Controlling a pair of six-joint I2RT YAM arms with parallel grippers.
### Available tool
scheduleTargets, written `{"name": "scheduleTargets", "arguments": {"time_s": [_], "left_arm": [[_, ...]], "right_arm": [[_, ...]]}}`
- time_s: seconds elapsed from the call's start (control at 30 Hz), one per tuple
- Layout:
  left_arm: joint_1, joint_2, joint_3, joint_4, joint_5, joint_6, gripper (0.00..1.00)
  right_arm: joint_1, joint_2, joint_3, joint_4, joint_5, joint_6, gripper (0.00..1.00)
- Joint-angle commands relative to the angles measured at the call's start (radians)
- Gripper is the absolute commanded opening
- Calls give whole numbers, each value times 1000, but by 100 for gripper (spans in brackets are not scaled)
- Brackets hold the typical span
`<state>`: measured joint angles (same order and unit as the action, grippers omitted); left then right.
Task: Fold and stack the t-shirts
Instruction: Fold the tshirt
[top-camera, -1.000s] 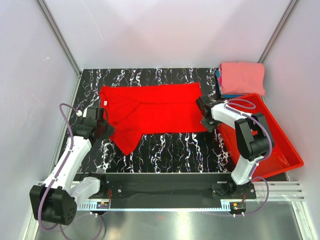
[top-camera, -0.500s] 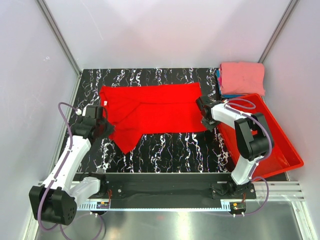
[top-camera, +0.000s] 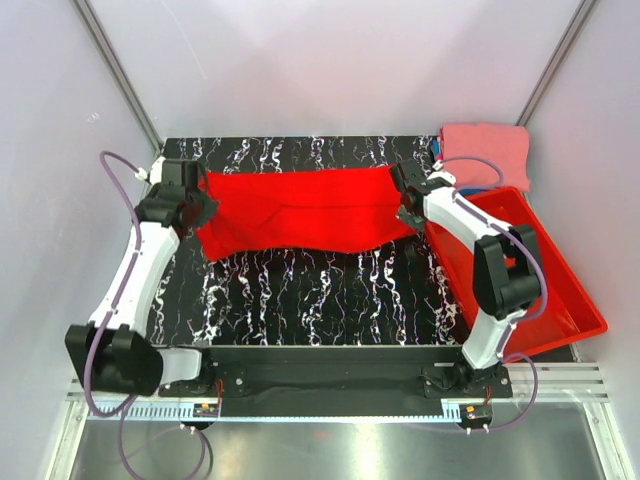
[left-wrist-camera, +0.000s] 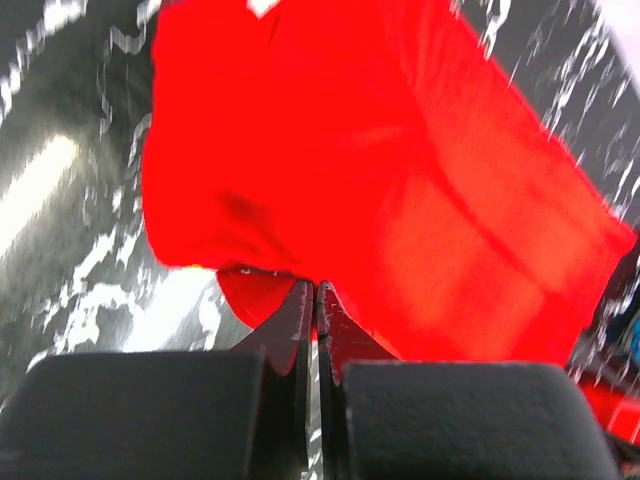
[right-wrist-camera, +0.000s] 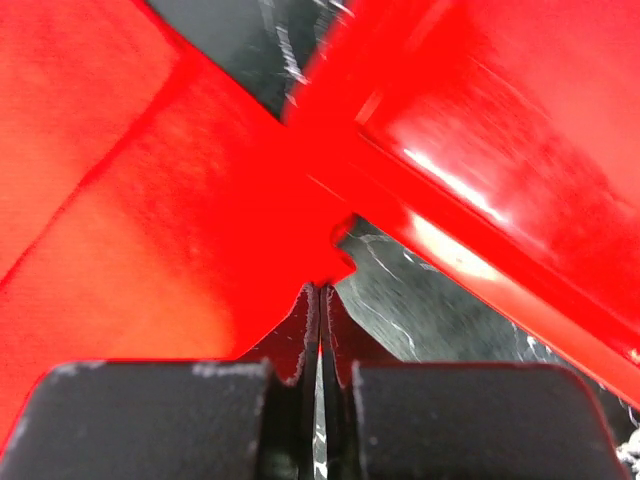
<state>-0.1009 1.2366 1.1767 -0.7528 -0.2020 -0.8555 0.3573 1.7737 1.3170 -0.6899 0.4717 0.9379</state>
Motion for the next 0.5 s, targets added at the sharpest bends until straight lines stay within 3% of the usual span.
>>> {"name": "scheduleTargets", "arguments": {"time_s": [0.0,0.47], "left_arm": [[41,76,92,50,-39,29,0],[99,435,369,27,-60,87,0]], "right_arm": [[-11,65,94,15,-2,-117,0],[-76,308,359,-5,-84,-271,0]]}}
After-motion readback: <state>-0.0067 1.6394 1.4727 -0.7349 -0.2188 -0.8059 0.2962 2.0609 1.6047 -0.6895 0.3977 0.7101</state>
